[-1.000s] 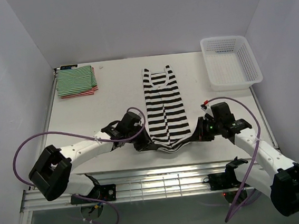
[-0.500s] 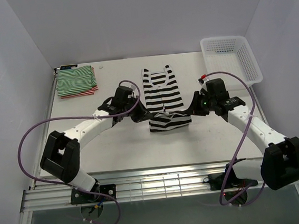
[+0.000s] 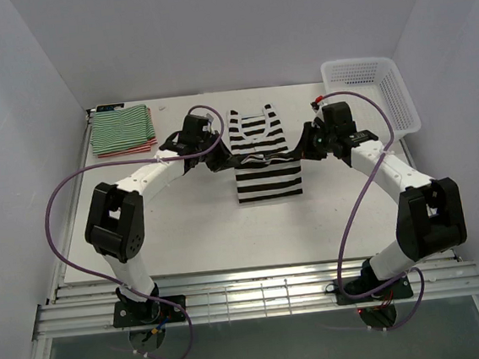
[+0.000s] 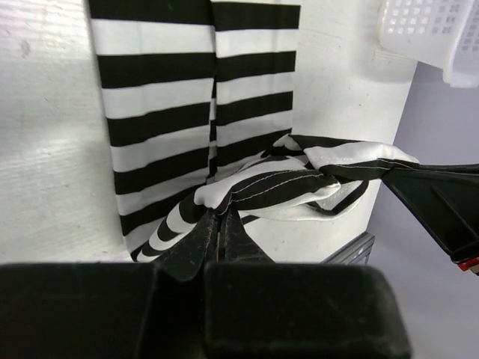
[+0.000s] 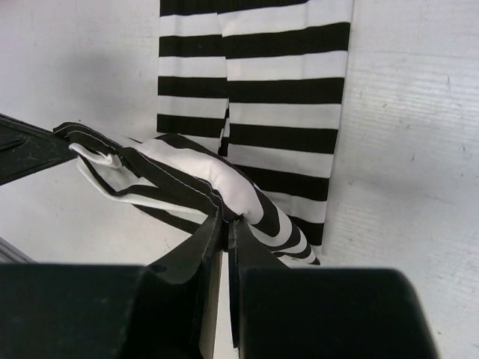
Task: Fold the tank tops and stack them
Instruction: Fold the tank top
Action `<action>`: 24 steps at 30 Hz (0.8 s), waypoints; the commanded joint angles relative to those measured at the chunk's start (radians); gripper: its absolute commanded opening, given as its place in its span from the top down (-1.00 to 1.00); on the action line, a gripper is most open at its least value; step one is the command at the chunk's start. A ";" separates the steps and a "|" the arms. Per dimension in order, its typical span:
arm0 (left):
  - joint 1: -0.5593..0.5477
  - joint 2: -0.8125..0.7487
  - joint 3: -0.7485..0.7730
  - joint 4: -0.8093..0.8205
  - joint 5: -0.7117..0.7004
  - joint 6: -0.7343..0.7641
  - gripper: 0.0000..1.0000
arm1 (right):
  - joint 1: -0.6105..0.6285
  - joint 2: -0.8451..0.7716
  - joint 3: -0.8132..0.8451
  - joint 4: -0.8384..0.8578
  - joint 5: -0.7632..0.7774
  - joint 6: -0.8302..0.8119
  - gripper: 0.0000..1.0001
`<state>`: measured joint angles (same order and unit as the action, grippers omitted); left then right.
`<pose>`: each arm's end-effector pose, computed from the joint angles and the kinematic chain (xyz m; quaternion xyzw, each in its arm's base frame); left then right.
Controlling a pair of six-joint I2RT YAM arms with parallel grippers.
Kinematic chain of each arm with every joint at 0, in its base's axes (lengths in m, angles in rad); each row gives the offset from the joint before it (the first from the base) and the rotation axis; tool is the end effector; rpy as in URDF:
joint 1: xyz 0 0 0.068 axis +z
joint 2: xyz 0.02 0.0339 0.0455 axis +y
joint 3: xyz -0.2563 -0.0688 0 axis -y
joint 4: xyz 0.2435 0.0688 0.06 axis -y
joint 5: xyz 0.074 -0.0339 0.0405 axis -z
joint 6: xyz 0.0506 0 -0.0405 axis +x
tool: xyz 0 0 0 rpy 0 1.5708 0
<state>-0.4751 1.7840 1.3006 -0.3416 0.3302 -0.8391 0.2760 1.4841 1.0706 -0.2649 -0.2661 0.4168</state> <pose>0.3486 -0.1977 0.2144 -0.1074 0.9143 -0.3407 0.1910 0.3240 0.1056 0.2489 0.0058 0.8959 0.2578 0.3617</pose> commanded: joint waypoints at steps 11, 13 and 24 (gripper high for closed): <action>0.039 0.143 0.173 -0.004 0.043 0.054 1.00 | -0.037 0.171 0.157 0.090 -0.042 -0.033 0.85; 0.041 0.167 0.186 -0.004 0.046 0.055 1.00 | -0.040 0.199 0.172 0.093 -0.044 -0.036 0.85; 0.062 0.216 0.213 -0.022 0.003 0.054 1.00 | -0.070 0.320 0.230 0.121 -0.113 -0.058 0.85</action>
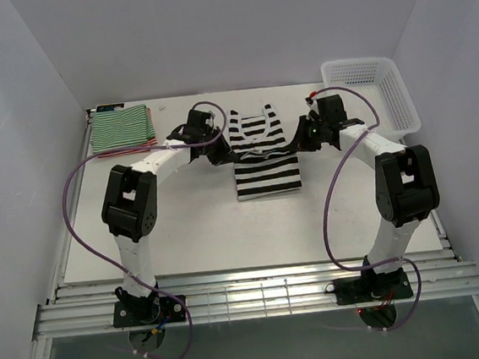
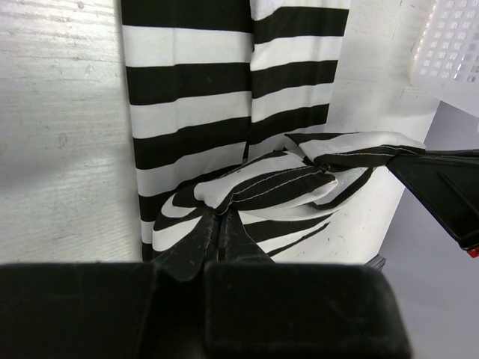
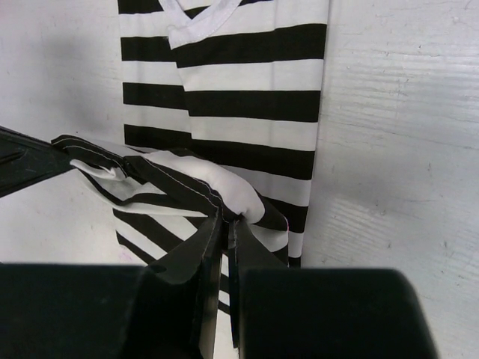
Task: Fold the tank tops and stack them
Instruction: Fold the tank top
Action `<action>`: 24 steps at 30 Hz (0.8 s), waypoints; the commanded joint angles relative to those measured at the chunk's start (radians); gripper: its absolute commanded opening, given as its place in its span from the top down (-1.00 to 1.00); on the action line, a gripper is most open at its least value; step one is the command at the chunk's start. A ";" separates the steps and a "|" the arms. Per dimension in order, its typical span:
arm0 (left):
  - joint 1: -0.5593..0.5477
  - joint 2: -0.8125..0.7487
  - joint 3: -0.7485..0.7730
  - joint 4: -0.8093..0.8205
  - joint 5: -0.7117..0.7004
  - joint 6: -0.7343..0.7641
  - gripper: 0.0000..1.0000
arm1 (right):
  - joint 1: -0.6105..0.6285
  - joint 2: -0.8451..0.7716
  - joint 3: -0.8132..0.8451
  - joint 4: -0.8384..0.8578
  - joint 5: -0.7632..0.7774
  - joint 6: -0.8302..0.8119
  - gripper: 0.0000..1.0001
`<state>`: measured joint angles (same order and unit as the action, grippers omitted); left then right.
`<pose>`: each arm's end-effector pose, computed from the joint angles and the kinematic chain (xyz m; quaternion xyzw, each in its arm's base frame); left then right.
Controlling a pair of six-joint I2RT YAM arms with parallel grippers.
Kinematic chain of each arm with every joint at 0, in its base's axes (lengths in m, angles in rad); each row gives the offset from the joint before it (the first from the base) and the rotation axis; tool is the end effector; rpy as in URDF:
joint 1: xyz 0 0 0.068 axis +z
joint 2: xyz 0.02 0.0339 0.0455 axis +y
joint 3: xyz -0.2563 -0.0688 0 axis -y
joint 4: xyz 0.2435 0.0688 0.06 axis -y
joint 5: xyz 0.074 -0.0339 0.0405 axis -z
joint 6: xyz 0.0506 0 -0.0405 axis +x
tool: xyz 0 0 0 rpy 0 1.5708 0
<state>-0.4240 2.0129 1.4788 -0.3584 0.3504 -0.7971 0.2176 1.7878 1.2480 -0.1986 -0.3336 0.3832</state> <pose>0.3994 -0.1993 0.1782 -0.1152 0.9232 -0.3225 0.1742 0.3919 0.1036 0.2081 0.0077 0.9044 0.2630 0.3359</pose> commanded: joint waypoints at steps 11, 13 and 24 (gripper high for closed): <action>0.022 0.052 0.081 -0.019 -0.005 0.029 1.00 | -0.017 0.102 0.088 0.088 -0.102 -0.030 0.85; 0.024 0.060 0.086 -0.019 -0.011 0.029 1.00 | -0.018 0.114 0.094 0.091 -0.101 -0.027 0.85; 0.034 0.092 0.107 -0.025 -0.007 0.030 1.00 | -0.027 0.174 0.133 0.102 -0.091 -0.009 0.85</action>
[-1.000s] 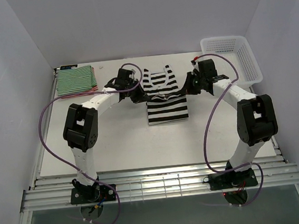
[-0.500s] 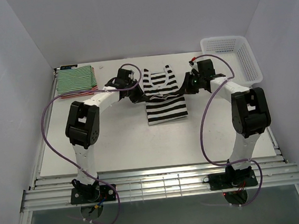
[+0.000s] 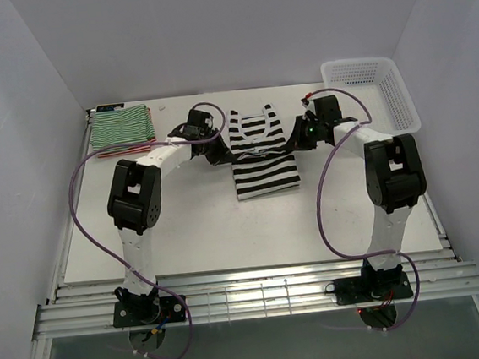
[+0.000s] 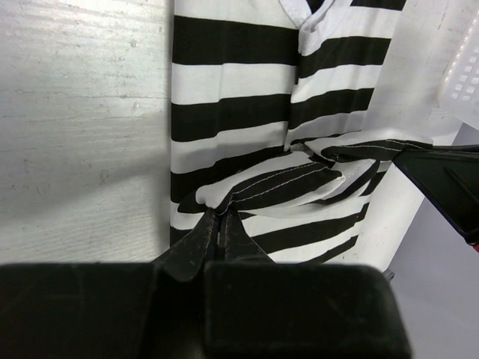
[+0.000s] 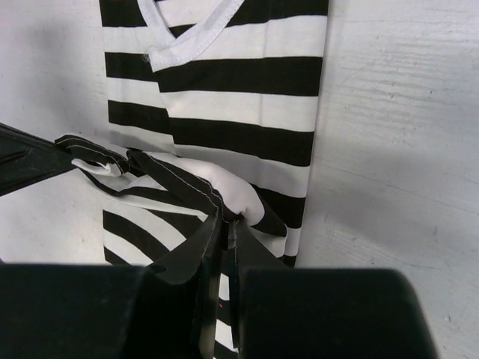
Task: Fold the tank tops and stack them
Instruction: Fold the tank top
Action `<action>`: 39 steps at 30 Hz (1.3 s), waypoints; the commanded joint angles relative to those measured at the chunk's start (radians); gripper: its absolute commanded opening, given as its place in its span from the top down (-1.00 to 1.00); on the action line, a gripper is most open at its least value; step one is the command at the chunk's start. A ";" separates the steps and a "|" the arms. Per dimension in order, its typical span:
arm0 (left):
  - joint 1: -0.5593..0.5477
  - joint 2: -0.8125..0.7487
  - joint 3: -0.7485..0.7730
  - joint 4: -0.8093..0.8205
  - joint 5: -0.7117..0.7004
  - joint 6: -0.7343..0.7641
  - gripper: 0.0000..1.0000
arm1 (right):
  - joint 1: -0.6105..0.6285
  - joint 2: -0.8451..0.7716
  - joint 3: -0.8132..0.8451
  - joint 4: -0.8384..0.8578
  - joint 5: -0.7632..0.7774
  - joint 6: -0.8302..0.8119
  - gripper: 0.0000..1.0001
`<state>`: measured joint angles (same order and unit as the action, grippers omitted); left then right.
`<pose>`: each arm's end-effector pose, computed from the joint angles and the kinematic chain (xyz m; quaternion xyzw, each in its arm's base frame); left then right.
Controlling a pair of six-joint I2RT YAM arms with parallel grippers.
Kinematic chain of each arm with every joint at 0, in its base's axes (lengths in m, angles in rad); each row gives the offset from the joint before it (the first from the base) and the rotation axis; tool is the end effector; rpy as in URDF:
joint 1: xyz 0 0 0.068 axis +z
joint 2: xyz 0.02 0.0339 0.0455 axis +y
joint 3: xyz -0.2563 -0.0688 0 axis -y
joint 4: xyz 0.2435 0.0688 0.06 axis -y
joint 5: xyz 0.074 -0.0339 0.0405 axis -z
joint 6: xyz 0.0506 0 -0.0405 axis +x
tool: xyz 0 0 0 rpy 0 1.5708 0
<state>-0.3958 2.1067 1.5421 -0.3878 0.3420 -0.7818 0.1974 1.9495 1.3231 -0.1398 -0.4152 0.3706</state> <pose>0.4172 -0.1927 0.1551 -0.1292 0.9312 -0.3013 0.1593 0.4215 0.1051 0.1741 -0.0025 0.9040 0.2894 0.3146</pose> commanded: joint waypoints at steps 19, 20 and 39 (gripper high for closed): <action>0.009 -0.045 0.119 -0.022 0.014 0.038 -0.96 | -0.009 -0.061 0.022 0.065 -0.075 0.022 -0.59; 0.009 -0.054 0.113 -0.022 0.021 0.039 -0.96 | -0.009 -0.079 0.004 0.069 -0.086 0.022 -0.84; -0.095 -0.188 -0.255 0.158 0.137 -0.066 -0.96 | 0.025 -0.249 -0.438 0.327 -0.247 0.171 -0.80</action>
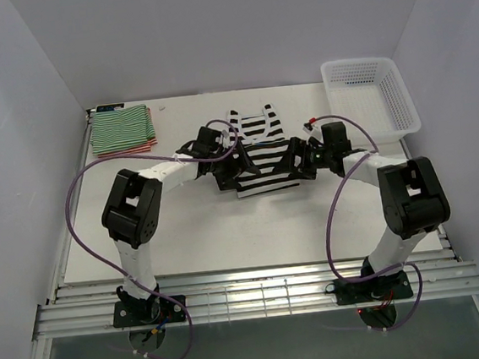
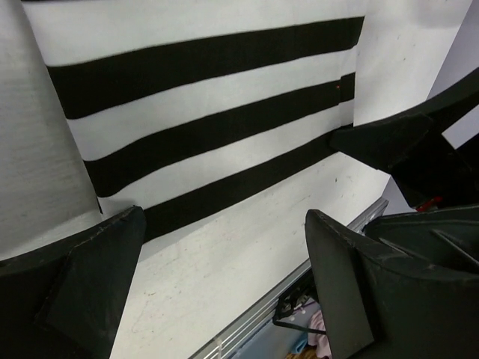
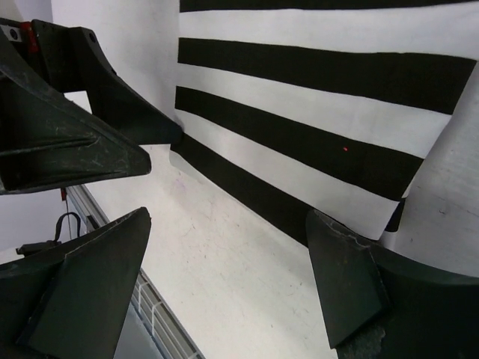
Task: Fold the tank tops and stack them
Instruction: Fold the tank top
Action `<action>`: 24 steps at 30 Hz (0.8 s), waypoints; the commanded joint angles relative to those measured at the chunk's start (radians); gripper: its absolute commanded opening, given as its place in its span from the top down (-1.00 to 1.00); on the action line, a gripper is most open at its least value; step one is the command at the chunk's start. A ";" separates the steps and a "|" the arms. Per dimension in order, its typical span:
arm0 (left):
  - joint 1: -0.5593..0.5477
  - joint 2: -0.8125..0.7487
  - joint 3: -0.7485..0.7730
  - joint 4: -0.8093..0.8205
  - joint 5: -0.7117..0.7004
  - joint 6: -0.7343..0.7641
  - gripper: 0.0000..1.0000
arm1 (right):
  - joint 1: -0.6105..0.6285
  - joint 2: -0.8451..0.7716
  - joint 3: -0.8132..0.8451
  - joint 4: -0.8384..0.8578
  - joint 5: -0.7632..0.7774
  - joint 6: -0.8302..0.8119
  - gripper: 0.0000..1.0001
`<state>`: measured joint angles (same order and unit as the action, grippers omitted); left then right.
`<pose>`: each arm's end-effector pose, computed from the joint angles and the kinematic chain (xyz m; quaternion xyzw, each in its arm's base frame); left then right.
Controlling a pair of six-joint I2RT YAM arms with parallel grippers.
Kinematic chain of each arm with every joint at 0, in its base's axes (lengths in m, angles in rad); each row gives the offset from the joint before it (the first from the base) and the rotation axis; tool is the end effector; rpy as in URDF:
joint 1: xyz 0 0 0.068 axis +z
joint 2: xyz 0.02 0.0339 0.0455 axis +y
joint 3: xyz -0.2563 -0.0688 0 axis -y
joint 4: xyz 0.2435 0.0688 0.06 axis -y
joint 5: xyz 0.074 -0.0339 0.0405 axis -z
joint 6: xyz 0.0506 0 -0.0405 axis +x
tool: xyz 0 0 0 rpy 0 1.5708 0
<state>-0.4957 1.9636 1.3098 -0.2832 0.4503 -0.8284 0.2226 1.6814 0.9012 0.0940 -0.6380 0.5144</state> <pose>0.3578 -0.2185 0.1535 -0.0848 0.9250 -0.3540 0.1092 0.3369 0.1072 0.1670 -0.0080 0.8686 0.4108 0.2770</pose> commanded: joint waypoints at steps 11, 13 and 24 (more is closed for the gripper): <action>0.003 -0.038 -0.122 0.050 0.044 -0.008 -0.96 | -0.002 0.044 -0.116 0.035 0.064 -0.005 -0.80; 0.003 -0.042 -0.133 0.041 0.031 -0.002 -0.96 | -0.002 0.046 -0.137 0.038 0.080 -0.001 -0.80; -0.009 -0.158 -0.138 -0.024 -0.027 0.075 -0.96 | -0.002 -0.120 -0.097 -0.072 0.067 -0.123 -0.80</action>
<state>-0.4980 1.9133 1.1893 -0.2584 0.4763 -0.7933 0.2237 1.6440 0.7856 0.1024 -0.5938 0.4576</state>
